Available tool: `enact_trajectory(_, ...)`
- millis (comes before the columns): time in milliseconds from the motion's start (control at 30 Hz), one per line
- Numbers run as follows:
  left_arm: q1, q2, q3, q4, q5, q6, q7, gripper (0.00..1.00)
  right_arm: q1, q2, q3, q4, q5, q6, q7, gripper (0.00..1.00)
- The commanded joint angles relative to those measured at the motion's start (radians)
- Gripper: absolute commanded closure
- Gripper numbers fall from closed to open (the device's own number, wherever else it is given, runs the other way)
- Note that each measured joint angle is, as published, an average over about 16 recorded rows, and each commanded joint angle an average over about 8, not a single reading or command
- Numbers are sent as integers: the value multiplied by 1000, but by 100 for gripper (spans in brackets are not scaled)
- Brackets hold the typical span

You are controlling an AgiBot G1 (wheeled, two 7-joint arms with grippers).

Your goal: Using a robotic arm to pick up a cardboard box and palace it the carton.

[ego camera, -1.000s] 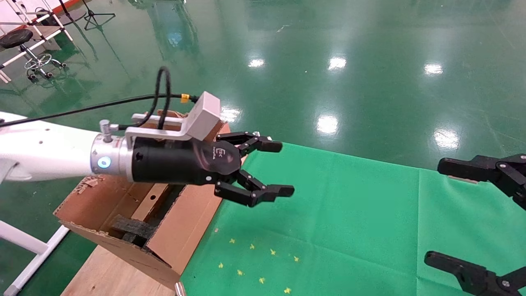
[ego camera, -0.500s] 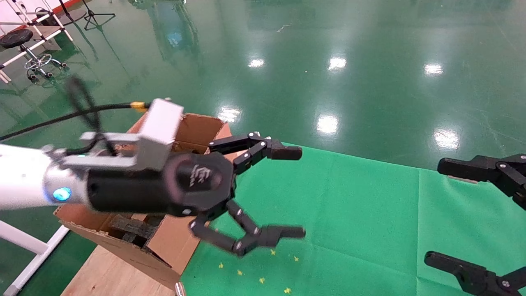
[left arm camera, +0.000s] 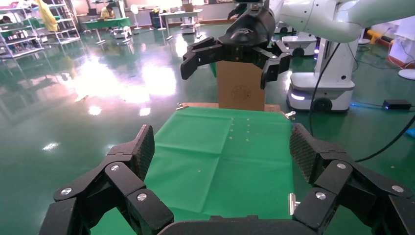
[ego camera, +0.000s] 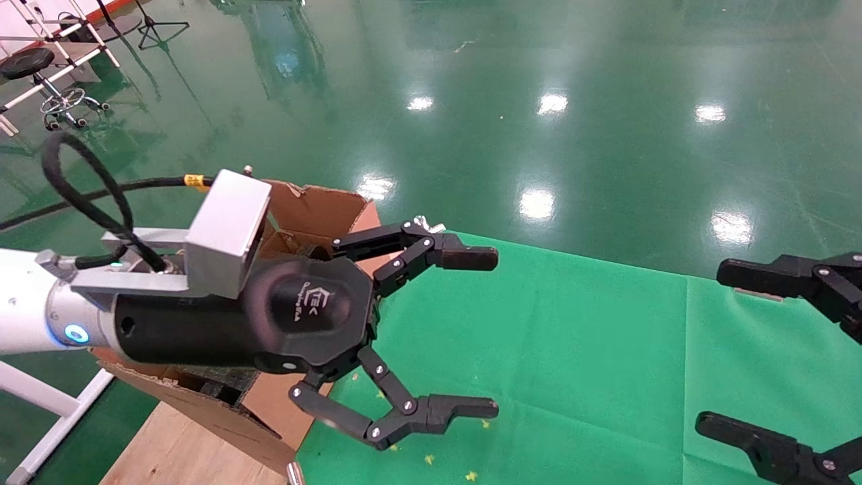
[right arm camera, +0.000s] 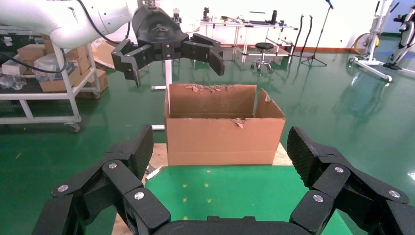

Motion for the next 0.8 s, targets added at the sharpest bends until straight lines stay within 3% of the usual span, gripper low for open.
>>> enact_trajectory(33, -4, 1, 5, 5, 3, -1, -1, 0, 0, 0, 0, 0, 0, 0, 0, 0)
enact_trajectory(800, -20, 4, 23, 22, 16, -6, -5, 0, 0, 0, 0, 0, 0, 0, 0, 0)
